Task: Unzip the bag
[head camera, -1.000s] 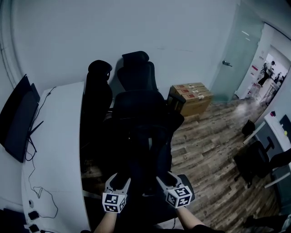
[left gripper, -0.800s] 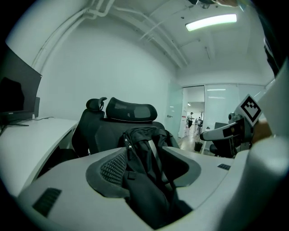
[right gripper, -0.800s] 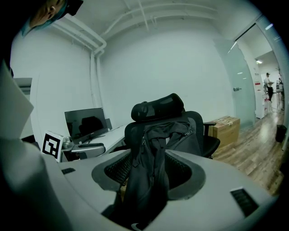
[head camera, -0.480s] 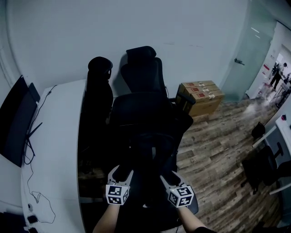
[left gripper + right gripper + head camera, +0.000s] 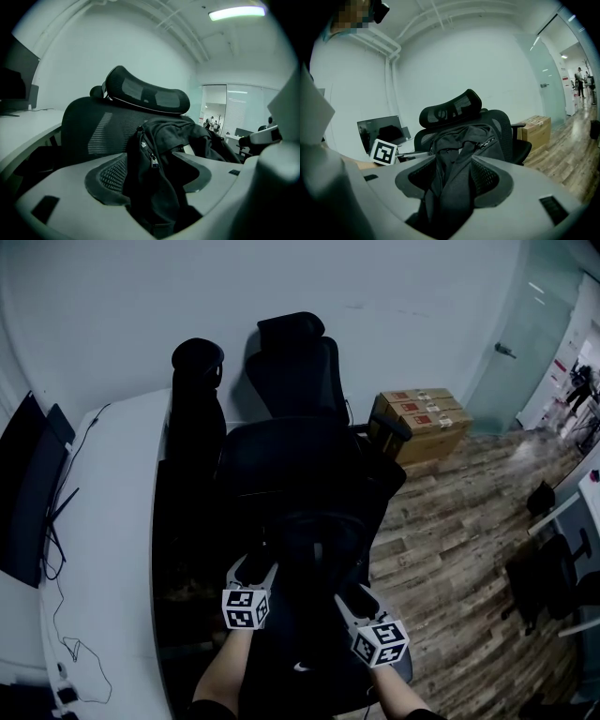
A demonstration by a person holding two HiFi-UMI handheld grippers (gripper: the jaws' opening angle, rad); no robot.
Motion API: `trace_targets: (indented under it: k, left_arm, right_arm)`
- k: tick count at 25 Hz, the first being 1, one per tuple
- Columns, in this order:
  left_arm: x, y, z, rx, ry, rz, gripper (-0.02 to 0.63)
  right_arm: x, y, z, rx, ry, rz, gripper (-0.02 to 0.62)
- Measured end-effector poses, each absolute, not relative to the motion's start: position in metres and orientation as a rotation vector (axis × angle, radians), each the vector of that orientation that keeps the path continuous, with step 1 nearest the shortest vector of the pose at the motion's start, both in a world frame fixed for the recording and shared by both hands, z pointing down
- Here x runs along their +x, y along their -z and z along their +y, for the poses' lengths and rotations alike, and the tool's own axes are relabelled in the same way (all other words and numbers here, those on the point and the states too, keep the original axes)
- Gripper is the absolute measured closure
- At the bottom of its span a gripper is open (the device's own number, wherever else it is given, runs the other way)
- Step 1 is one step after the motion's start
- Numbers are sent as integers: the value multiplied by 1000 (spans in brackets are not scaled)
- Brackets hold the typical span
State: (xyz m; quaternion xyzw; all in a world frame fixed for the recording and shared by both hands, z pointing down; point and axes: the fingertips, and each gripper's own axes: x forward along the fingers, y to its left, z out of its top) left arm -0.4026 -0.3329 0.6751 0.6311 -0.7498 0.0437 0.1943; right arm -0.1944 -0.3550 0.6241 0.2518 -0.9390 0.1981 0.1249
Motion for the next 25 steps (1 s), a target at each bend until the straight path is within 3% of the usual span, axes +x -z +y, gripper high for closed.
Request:
trace_targets:
  k: [15,21,25]
  left_arm:
    - [-409,-712,-377,1708,-111,-1962,301]
    - [-380,-691,-369,1815,-164,-1932,448]
    - [-345,-669,-359,1934,-202,-1892,482]
  right_arm:
    - [-165,-615,-352,782,-637,-2758,383]
    - [-145,-602,-336,821,-643,-2762,383]
    - [-127,-590,-323,855,-640,-2762,383]
